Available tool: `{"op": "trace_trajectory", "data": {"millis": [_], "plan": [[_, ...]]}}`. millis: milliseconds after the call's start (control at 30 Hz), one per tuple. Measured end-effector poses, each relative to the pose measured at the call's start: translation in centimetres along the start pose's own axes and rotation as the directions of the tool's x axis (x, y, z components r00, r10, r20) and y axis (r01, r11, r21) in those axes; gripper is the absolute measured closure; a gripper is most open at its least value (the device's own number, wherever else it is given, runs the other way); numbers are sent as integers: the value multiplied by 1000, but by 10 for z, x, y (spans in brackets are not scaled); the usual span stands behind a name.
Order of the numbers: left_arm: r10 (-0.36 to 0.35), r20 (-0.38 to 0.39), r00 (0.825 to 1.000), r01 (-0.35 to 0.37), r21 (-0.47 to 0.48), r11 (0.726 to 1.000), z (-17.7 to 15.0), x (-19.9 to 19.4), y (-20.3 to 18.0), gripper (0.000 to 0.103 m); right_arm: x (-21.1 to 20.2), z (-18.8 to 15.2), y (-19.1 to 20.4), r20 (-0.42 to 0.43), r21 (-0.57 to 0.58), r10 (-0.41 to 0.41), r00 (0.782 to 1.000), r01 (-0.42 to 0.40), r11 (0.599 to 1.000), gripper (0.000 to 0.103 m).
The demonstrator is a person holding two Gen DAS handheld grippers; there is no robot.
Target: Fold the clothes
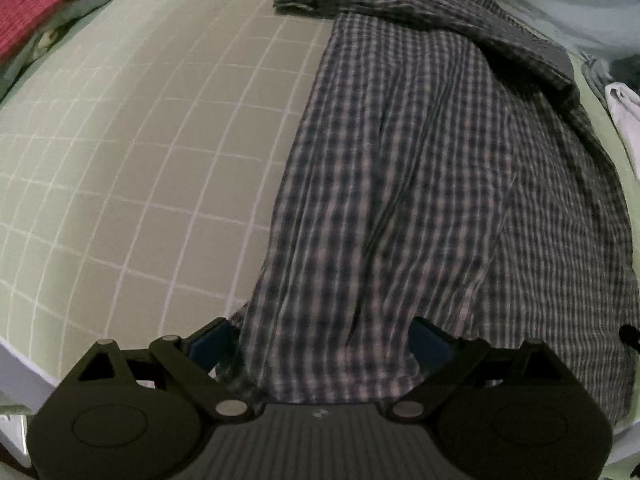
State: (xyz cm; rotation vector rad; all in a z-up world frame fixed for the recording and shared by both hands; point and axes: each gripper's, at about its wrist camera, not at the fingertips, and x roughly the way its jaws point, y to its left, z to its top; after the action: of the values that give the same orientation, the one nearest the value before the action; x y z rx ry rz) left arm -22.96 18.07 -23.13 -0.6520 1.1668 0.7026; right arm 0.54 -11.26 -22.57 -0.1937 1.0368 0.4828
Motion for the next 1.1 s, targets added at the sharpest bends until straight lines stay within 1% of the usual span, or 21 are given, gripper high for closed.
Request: {"op": "trace_trajectory", "data": {"millis": [33,67,100,133,200,233,333,433,533,667,833,867,1000,1100], "plan": [[-5,4,1000,5,1,1000,-1,-1,1,8,-2,-2,0,3,4,4,1000,-4,1000,67],[-8,7,1000,8,3,1000,-2,-2,2,8,-4,-3,-1,7,12,12,1000,-12,1000,75],[-8,10,1000,8,8,1000,-3,-3,2,8,-7,-3,-2,17,23,16,1000,-17,1000,86],[-8,12,1000,8,14,1000,-4,-4,2,8,-12,-5,0,36,22,13,999,-14,1000,88],[-8,17,1000,8,28,1000,-5,-5,1,8,-21,-9,3,75,20,6,997,-8,1000,99],[-10,20,1000,9,34,999,-6,-5,1,8,-26,-10,7,93,11,8,996,-9,1000,100],[-21,30,999,19,41,999,-9,-8,3,8,-42,-12,16,136,9,56,989,-57,998,101],[-27,24,999,26,49,998,-13,-9,4,8,-55,-13,31,155,-17,138,978,-137,990,101],[-32,15,999,31,66,997,-17,-10,5,8,-62,-16,55,155,-73,241,958,-232,970,101],[-42,7,999,41,81,996,-21,-9,8,8,-66,-25,94,112,-216,352,929,-323,922,102],[-49,2,999,48,91,995,-27,-11,12,8,-63,-43,145,40,-392,411,911,-364,845,102],[-49,-3,999,49,90,995,-28,-11,13,8,-60,-45,153,24,-401,419,908,-375,836,102],[-61,-16,998,62,83,995,-30,-9,20,8,-35,-49,172,-61,-342,398,915,-394,853,102],[-65,-20,998,66,90,994,-30,-9,20,7,-11,-51,168,-132,-218,393,910,-413,884,101]]}}
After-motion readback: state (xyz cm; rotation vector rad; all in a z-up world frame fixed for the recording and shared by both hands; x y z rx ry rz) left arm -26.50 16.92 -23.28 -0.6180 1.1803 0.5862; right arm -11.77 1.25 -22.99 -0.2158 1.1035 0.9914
